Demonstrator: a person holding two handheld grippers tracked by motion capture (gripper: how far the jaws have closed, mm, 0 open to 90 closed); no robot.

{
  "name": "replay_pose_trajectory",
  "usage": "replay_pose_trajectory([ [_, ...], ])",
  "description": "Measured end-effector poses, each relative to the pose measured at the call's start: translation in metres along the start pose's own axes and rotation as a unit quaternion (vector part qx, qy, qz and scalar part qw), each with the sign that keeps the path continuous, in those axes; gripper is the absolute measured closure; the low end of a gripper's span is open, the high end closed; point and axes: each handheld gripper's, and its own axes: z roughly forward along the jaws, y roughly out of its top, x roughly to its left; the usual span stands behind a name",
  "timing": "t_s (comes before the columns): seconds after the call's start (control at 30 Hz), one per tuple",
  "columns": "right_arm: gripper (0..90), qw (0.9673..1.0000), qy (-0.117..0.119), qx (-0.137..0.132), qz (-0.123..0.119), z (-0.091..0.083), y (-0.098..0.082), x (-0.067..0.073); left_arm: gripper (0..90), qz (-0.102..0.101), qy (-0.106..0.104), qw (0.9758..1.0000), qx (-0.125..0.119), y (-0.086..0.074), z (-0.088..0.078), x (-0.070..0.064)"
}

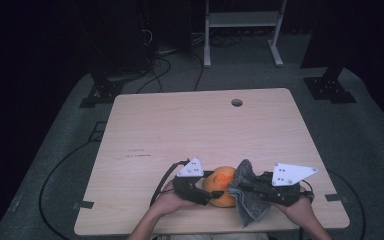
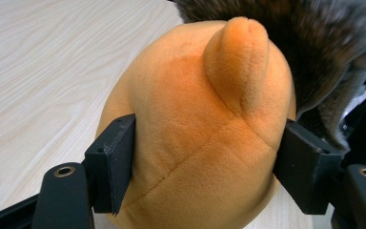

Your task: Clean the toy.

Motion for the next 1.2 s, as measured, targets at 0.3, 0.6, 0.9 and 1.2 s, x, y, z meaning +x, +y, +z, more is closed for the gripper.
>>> replay_pose_trajectory([
  [0.3,79.4,0.9994,0.023,-0.002,0.024,0.019,-0.001,-0.013,29.1,0.009,-0.004,0.9999,0.004,-0.001,-0.002,-0.001],
  [0.6,79.3,0.9975,-0.037,0.025,0.055,-0.008,-0.033,-0.034,29.2,-0.004,-0.004,0.9999,-0.015,-0.004,-0.001,0.006],
  [0.9,79.3,0.9991,-0.009,-0.003,0.042,-0.010,-0.024,-0.023,22.7,-0.016,0.029,0.9991,-0.026,-0.002,-0.001,0.008],
  [1.2,79.3,0.9997,0.000,0.008,0.023,0.012,-0.011,-0.018,17.6,0.062,0.033,0.9975,-0.002,-0.001,0.000,-0.002],
])
